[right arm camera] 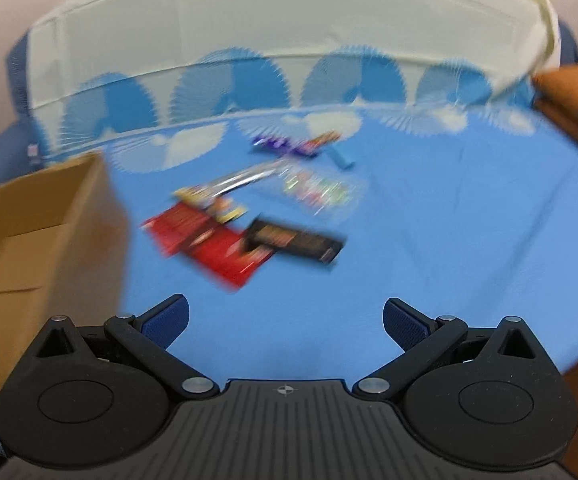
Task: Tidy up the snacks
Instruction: 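Grasp the dark chocolate bar with the right tool while the left tool approaches the red coffee pouch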
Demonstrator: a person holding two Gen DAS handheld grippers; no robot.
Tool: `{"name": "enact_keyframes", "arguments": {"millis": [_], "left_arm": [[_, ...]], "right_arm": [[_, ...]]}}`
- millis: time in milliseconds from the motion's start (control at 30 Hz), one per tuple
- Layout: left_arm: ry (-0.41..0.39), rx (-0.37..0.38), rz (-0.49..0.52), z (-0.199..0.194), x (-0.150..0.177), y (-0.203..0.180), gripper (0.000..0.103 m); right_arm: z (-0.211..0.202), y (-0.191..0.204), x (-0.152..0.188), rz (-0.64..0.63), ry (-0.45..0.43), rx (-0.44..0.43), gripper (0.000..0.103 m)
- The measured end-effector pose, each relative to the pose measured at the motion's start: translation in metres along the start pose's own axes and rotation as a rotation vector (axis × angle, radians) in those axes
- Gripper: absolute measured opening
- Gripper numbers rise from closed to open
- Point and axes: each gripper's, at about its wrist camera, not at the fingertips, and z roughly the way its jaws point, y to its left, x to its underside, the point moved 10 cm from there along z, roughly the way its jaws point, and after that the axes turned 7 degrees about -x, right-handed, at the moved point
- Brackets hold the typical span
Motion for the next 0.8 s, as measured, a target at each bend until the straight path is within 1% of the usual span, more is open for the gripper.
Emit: {"name": "enact_keyframes", "arguments": {"millis": [67,133,200,267,367,433,500,600,667,733,767,800], "left_arm": [[-0.002,0.006,0.01,0.001,-0.012,-0.011,0.103],[0.001,0.02,0.015,0.004,-0.024,-0.022,0.103],[0.005,0.031,0.019,0.007,-0.035,-0.033,0.103],[0.008,0.04,0.025,0.011,-0.045,-0.044,0.103],[0.02,0.05,0.038,0.018,-0.06,-0.06,0.103],[0.028,0.055,0.046,0.023,-0.068,-0.069,0.103],[0.029,0.057,0.058,0.028,-0.078,-0.079,0.103],[0.022,0.063,0.069,0.032,-0.091,-0.09,0.103],[0.015,0.068,0.071,0.035,-0.1,-0.098,0.103],[0.009,0.074,0.073,0.037,-0.109,-0.106,0.103],[0.002,0.078,0.074,0.038,-0.115,-0.11,0.103],[-0.005,0.082,0.073,0.039,-0.12,-0.115,0.103]], "right_arm": [[0.031,-0.011,-0.012,-0.087,0.001,0.001,0.103],[0.072,-0.019,-0.017,-0.168,0.056,-0.005,0.103],[0.113,-0.024,-0.017,-0.226,0.136,-0.025,0.103],[0.141,-0.024,-0.018,-0.273,0.18,-0.031,0.103],[0.174,-0.014,-0.019,-0.359,0.195,-0.045,0.103],[0.193,-0.009,-0.019,-0.402,0.198,-0.072,0.103],[0.204,-0.003,-0.018,-0.403,0.206,-0.126,0.103],[0.211,0.0,-0.019,-0.327,0.233,-0.205,0.103],[0.214,-0.003,-0.017,-0.284,0.245,-0.235,0.103],[0.216,-0.009,-0.016,-0.246,0.238,-0.269,0.103],[0.216,-0.012,-0.016,-0.241,0.227,-0.276,0.101],[0.216,-0.015,-0.016,-0.248,0.22,-0.273,0.096]]}}
